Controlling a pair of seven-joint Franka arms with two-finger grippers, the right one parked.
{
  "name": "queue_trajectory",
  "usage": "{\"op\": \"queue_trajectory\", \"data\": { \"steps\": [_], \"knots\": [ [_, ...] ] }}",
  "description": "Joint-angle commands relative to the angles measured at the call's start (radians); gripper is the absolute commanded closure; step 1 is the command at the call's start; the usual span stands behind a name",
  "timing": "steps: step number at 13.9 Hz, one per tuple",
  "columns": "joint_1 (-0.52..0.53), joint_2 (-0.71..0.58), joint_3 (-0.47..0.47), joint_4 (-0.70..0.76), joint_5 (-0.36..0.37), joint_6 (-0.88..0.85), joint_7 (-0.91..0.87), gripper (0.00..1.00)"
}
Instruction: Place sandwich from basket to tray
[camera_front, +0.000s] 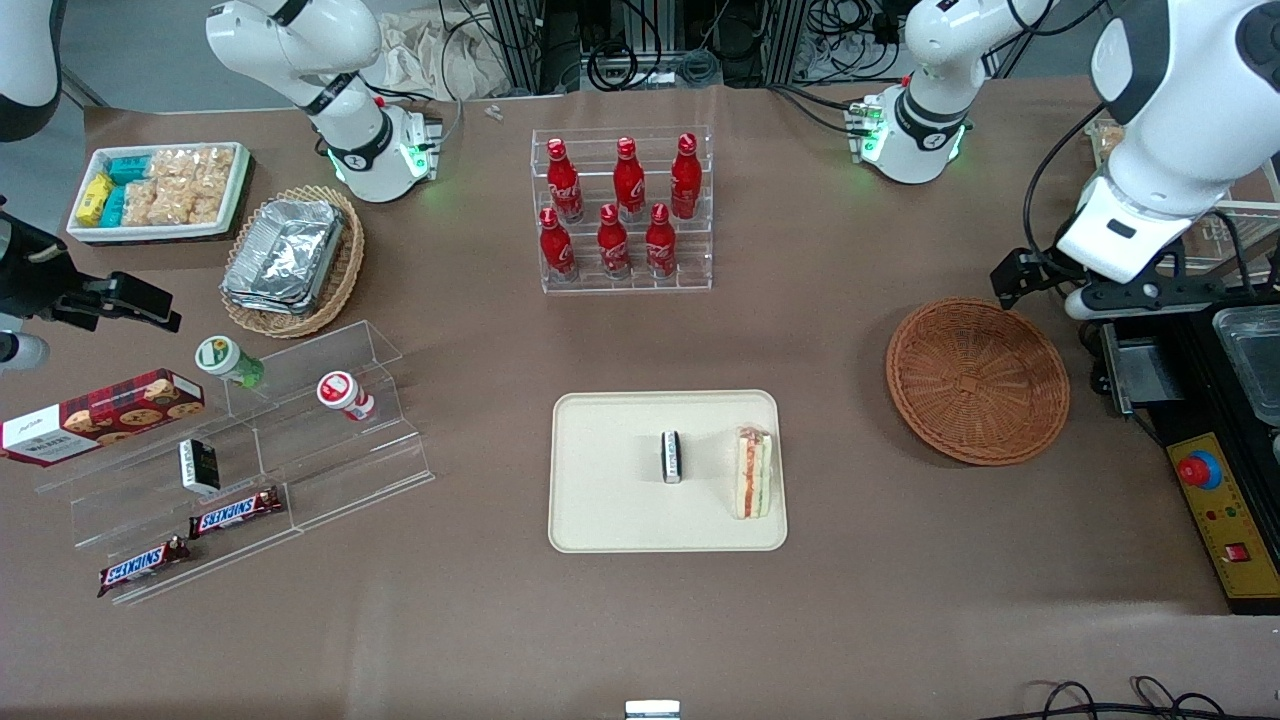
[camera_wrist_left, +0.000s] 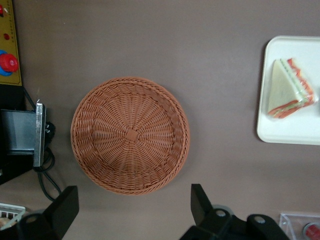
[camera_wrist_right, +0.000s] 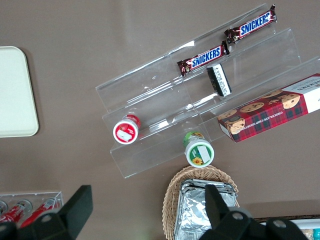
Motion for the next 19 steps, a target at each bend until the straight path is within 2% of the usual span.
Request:
{"op": "queue_trajectory", "data": {
  "steps": [1, 4, 5, 6, 8, 12, 15, 16, 17, 18, 19],
  "knots": [
    [0.007, 0.088, -0.022, 0.124, 0.033, -0.073, -0.093, 0.01],
    [0.006, 0.164, -0.022, 0.215, 0.156, -0.147, -0.096, 0.01],
    [0.006, 0.185, -0.022, 0.229, 0.170, -0.147, -0.095, 0.00],
    [0.007, 0.197, -0.021, 0.249, 0.152, -0.162, -0.096, 0.00],
    [0.006, 0.240, -0.022, 0.356, 0.136, -0.313, -0.099, 0.00],
    [0.015, 0.302, -0.017, 0.430, 0.146, -0.320, -0.093, 0.00],
    [-0.002, 0.300, -0.010, 0.435, 0.138, -0.320, -0.096, 0.00],
    [-0.090, 0.299, 0.054, 0.435, 0.143, -0.320, -0.095, 0.00],
    [-0.215, 0.302, 0.188, 0.433, 0.135, -0.315, -0.101, 0.00],
    [-0.314, 0.302, 0.284, 0.433, 0.132, -0.303, -0.101, 0.00],
    [-0.368, 0.302, 0.341, 0.433, 0.132, -0.300, -0.101, 0.00]
  ]
}}
